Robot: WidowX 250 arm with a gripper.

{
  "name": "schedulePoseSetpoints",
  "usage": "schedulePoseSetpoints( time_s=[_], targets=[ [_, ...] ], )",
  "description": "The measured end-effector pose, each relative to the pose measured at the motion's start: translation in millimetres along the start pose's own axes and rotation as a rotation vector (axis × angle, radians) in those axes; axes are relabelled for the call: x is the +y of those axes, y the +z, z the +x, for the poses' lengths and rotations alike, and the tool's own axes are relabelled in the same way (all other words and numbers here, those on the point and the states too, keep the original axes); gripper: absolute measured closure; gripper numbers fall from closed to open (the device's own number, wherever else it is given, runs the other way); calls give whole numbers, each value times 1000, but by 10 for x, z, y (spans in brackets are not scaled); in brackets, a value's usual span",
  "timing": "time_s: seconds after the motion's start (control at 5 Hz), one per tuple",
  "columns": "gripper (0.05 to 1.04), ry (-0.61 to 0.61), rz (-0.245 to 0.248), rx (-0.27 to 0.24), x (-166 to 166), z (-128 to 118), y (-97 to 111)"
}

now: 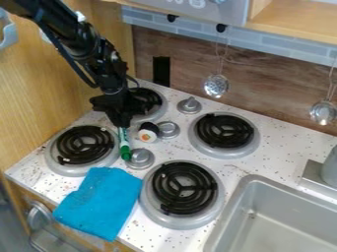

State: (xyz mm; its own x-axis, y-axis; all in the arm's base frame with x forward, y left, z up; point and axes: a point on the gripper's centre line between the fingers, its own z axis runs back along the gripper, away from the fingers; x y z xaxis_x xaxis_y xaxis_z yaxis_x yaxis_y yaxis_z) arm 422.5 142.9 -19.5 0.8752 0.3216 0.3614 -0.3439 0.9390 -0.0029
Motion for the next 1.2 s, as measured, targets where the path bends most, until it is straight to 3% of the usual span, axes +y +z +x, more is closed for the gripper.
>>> schedulePoseSetpoints(
  time_s=[0.2,0.6,0.8,1.2],
  targets=[
    [988,17,0,-6,0,1,13],
    [991,39,-11,22,-18,-41,78],
    [834,43,1,28,1,-30,90],
    [270,55,20,5,25,39,107]
  ],
)
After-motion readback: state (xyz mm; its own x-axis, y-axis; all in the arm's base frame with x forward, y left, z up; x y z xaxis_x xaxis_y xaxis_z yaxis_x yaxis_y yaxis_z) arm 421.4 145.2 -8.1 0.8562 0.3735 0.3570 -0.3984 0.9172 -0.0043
